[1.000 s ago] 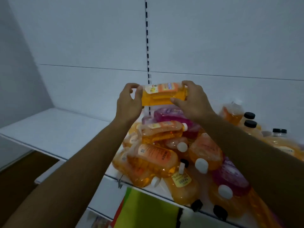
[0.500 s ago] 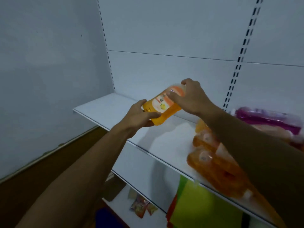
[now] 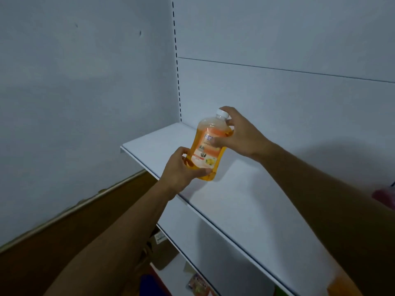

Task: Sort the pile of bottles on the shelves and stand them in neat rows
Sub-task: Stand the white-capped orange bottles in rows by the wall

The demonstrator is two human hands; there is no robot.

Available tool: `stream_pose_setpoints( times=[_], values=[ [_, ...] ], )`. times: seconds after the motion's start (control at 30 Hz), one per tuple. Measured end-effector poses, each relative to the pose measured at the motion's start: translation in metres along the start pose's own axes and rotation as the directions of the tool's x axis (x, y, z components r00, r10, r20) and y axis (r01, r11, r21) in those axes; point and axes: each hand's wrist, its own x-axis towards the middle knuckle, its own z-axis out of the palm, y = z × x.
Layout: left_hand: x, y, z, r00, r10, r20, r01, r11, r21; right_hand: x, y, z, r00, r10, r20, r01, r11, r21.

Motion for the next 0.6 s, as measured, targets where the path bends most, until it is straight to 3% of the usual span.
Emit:
stream_pose_setpoints(
  times=[0.37,0.6],
  values=[
    [0.107,-0.045,-0.006,1.0,-0.009,0.0,0.009,0.987,0.158,0.094,0.032,0.038,0.998,-0.055,0.035,0.058,0.994,-0.088],
    [0.187,-0.058,-0.026,0.998,0.048,0.047,-0.058,0.97,0.236,0.156,0.049,0.065,0.994,-0.071,-0.085,0.064,0.994,-0.086]
  ],
)
